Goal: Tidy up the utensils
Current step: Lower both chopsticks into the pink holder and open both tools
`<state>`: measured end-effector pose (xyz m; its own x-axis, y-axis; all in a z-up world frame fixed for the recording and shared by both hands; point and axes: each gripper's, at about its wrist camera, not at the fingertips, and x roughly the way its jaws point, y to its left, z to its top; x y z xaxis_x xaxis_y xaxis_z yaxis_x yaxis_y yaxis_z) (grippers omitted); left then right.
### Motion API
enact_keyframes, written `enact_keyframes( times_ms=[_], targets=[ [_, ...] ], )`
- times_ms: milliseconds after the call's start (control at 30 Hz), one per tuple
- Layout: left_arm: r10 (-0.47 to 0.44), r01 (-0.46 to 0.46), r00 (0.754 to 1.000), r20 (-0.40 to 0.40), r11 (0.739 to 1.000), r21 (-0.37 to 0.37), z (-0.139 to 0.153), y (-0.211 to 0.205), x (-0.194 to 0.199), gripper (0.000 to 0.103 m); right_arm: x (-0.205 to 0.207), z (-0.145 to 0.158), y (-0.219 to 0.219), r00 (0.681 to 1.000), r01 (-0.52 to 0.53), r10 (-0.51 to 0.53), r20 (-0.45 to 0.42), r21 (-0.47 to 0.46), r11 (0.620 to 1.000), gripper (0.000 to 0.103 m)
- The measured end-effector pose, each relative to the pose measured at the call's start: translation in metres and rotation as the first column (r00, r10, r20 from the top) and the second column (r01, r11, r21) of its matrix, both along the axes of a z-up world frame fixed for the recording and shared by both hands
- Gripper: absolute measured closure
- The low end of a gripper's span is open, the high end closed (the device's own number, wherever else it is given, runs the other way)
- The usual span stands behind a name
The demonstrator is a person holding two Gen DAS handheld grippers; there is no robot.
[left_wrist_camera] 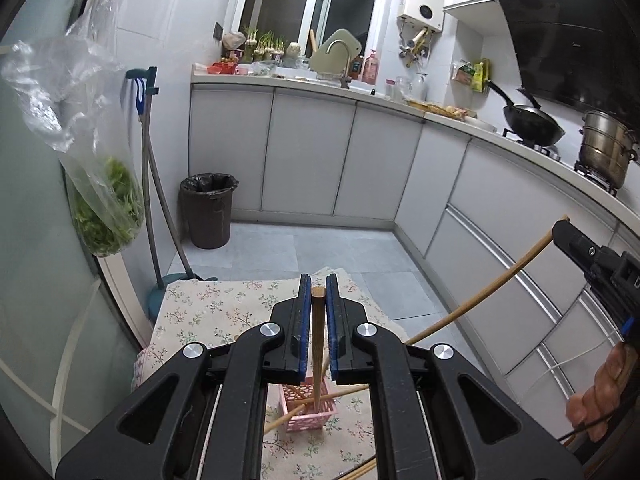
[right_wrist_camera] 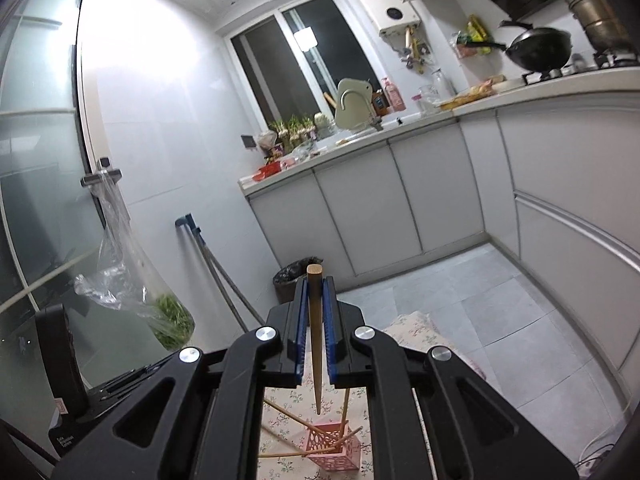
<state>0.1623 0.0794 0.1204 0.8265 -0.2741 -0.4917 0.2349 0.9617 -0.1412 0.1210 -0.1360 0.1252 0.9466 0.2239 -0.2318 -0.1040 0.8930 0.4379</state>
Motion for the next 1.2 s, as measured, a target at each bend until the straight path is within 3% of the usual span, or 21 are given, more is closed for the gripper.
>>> enact_keyframes(
  times_ms=[133,200,267,333,500,867,933,1033,1200],
  targets=[
    [-0.009,0.010,0.998,-0.058,1.000,0.020,-0.028,-0.005,0.018,0.095,0.023,-0.018,0.012,0.999,-0.020,0.020,-0.034,-0.012,1.000,0.095],
    [-0.014,0.015,0.995,-0.100,1.000,0.013,-0.044,-0.006,0.025,0.080,0.031,-0.028,0.019,0.998,-0.028,0.026,-0.051,-0.028,0.999,0.095],
    [0.001,-0.002,0.993,-0.121,1.000,-0.009,-0.052,0.000,0.028,0.076,0.038,-0.037,0.023,0.997,-0.035,0.032,-0.067,-0.038,0.999,0.095],
    [0.024,-0.026,0.994,-0.105,0.999,-0.023,-0.049,0.008,0.026,0.075,0.043,-0.046,0.027,0.996,-0.043,0.040,-0.080,-0.032,0.999,0.095],
    [0.106,-0.110,0.993,-0.061,0.991,-0.077,-0.040,0.031,0.018,0.061,0.056,-0.063,0.038,0.990,-0.066,0.060,-0.129,-0.040,0.997,0.095],
    [0.113,-0.116,0.989,-0.101,0.993,-0.033,-0.049,0.027,0.027,0.058,0.080,-0.099,0.073,0.978,-0.095,0.071,-0.197,-0.114,0.989,0.095],
    [0.117,-0.120,0.988,-0.105,0.993,-0.023,-0.051,0.027,0.027,0.057,0.085,-0.102,0.080,0.969,-0.122,0.090,-0.229,-0.128,0.984,0.092],
    [0.125,-0.127,0.987,-0.102,0.992,-0.010,-0.051,0.027,0.026,0.056,0.081,-0.101,0.081,0.971,-0.107,0.075,-0.226,-0.137,0.985,0.078],
    [0.124,-0.124,0.988,-0.088,0.992,0.013,-0.051,0.024,0.019,0.044,0.070,-0.099,0.075,0.975,-0.077,0.038,-0.221,-0.172,0.982,0.078]
  ],
)
